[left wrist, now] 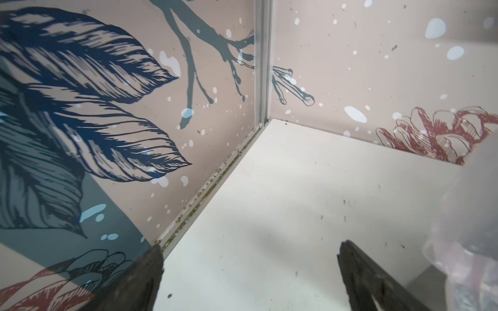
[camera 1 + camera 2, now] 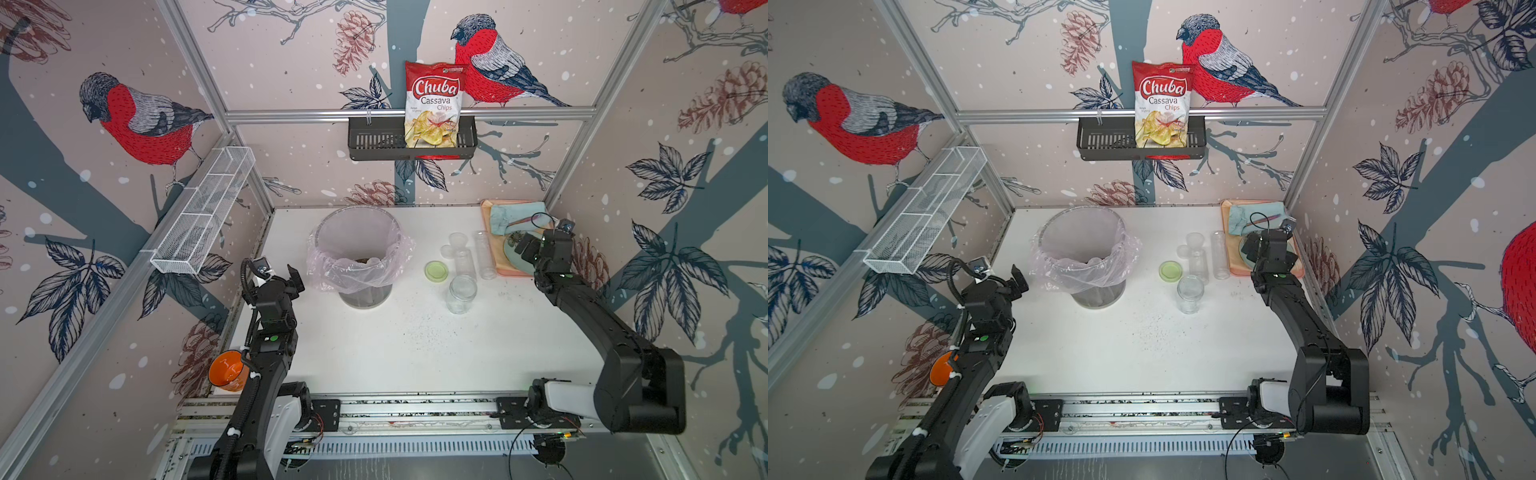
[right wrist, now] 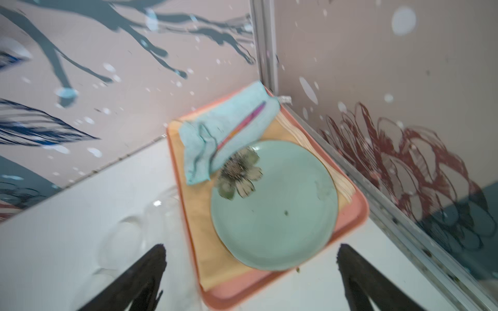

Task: Empty moldy mung beans from jars
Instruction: Reset both arms

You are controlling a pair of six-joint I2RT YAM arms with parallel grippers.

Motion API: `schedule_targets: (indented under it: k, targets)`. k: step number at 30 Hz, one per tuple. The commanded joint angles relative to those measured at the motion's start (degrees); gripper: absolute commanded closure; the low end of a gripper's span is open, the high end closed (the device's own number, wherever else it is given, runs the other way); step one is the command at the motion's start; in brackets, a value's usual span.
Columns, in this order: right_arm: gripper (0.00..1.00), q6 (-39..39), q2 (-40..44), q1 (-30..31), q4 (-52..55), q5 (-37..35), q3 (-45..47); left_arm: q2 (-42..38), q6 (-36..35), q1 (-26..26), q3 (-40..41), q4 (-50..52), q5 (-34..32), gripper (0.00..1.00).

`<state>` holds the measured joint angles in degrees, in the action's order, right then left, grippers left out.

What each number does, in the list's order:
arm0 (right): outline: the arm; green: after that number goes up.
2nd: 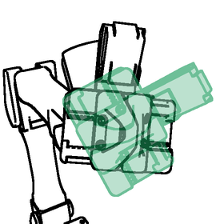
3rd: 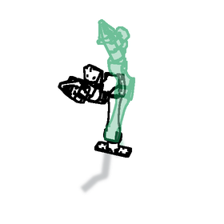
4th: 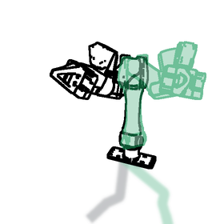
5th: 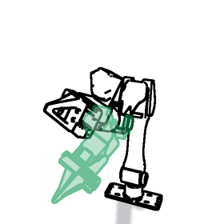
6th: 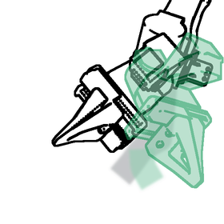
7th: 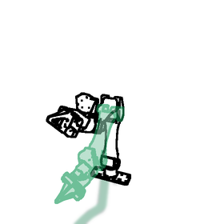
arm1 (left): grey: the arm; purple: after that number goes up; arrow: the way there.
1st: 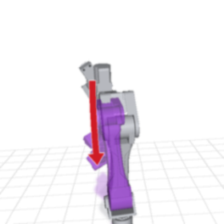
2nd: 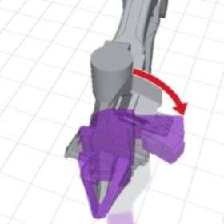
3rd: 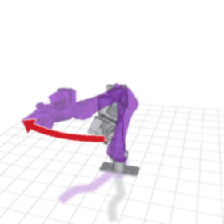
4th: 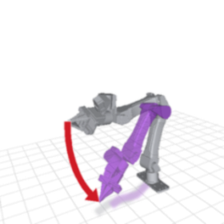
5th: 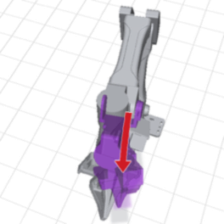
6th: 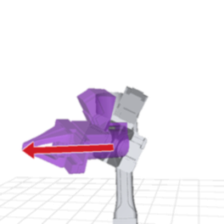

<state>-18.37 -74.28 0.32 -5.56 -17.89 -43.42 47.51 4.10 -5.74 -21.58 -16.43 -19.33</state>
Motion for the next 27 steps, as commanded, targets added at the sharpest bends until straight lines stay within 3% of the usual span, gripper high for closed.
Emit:
schedule_targets:
  k: [1,9,18,22,23,26,27]
  targets:
    - [0.0,1.9,0.4,-1.3,-10.7,2.4,6.4,1.7,-0.6,-0.9,2.3,-7.5,5.7,0.02]
    - [0.01,4.7,-1.7,-1.1,-33.9,2.2,20.0,6.1,-0.2,-1.2,7.8,-17.8,12.9,0.02]
    - [0.0,8.6,-3.6,0.8,-57.4,-4.4,30.5,17.9,4.1,-1.1,13.7,-41.1,20.2,0.01]
    - [0.0,10.2,-8.3,1.1,-71.5,-2.8,35.4,24.0,0.5,-1.0,15.4,-52.2,23.5,0.01]
    - [0.0,10.2,-8.4,1.4,-68.9,-2.0,35.0,25.5,2.1,-1.0,15.3,-54.0,22.1,0.01]
    - [0.0,12.1,-14.1,2.3,-77.7,-3.2,35.2,32.6,1.9,-0.6,16.3,-63.0,23.7,0.0]
    - [0.0,12.1,-12.8,2.7,-70.7,-3.3,33.0,34.8,1.2,-0.1,16.2,-64.8,23.7,0.01]
